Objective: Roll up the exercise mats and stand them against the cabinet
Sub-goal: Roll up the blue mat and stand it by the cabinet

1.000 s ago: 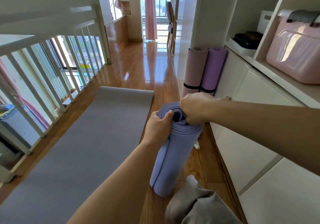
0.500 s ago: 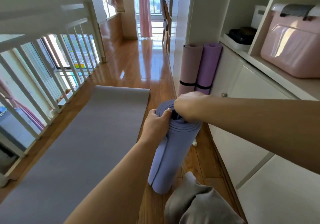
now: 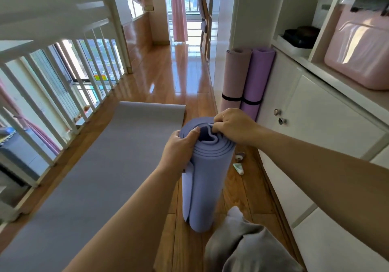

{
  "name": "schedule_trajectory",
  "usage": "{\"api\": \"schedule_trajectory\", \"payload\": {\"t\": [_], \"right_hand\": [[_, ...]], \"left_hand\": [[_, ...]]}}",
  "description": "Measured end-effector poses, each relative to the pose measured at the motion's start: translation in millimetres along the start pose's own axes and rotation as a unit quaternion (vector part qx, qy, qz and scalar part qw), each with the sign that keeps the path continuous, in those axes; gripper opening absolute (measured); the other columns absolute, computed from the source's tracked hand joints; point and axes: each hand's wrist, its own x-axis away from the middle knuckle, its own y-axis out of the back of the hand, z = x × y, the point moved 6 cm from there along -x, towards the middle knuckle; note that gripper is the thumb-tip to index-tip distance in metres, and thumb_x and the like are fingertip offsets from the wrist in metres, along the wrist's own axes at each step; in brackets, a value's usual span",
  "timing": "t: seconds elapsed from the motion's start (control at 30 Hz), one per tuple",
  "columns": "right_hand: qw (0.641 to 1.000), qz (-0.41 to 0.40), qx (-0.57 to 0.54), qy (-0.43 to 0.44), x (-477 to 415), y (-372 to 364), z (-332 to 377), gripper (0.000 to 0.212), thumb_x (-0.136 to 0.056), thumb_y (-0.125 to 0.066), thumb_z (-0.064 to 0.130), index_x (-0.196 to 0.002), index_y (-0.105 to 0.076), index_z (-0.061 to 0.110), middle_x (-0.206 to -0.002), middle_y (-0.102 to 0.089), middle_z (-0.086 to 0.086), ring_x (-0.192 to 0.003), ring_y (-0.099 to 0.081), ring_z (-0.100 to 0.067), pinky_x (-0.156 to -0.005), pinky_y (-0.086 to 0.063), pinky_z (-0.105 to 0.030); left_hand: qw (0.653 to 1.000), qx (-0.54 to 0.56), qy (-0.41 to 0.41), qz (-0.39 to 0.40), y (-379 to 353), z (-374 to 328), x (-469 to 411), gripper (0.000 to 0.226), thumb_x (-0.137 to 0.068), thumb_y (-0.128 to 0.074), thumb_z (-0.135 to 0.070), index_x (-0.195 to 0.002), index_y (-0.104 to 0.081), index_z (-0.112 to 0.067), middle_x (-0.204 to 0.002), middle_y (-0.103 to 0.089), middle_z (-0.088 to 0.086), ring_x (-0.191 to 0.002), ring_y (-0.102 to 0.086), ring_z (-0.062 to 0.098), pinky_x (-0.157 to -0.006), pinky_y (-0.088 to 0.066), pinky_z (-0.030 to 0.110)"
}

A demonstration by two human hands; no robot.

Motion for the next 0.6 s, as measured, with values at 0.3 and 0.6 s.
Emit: {"api": "schedule_trajectory", "payload": {"t": [0.3, 0.6], "right_hand": [[0.999, -0.017, -0.028, 0.012, -7.2, 3.5, -6.9, 0.029, -0.089, -0.059, 0.021, -0.063, -0.059, 0.01, -0.061, -0.055, 0.001, -0.061, -0.053, -0.012, -0.059, -0.044, -0.023], [0.986, -0.033, -0.093, -0.136, 1.9, -4.2, -33.2, 0.06, -0.083, -0.068, 0.035, -0.132, -0.038, 0.017, -0.117, -0.048, -0.003, -0.101, -0.052, -0.017, -0.084, -0.047, -0.029]], "left_hand": [[1.0, -0.001, 0.002, -0.021, -2.7, -1.9, -5.0, 0.032, -0.094, -0.052, -0.042, -0.114, -0.049, -0.018, -0.09, -0.061, -0.003, -0.078, -0.058, 0.009, -0.058, -0.046, 0.026], [1.0, -0.007, 0.001, -0.021, -15.1, -3.4, -8.4, 0.041, -0.095, -0.05, -0.042, -0.125, -0.047, -0.015, -0.09, -0.058, -0.005, -0.076, -0.056, 0.008, -0.055, -0.043, 0.023]]}}
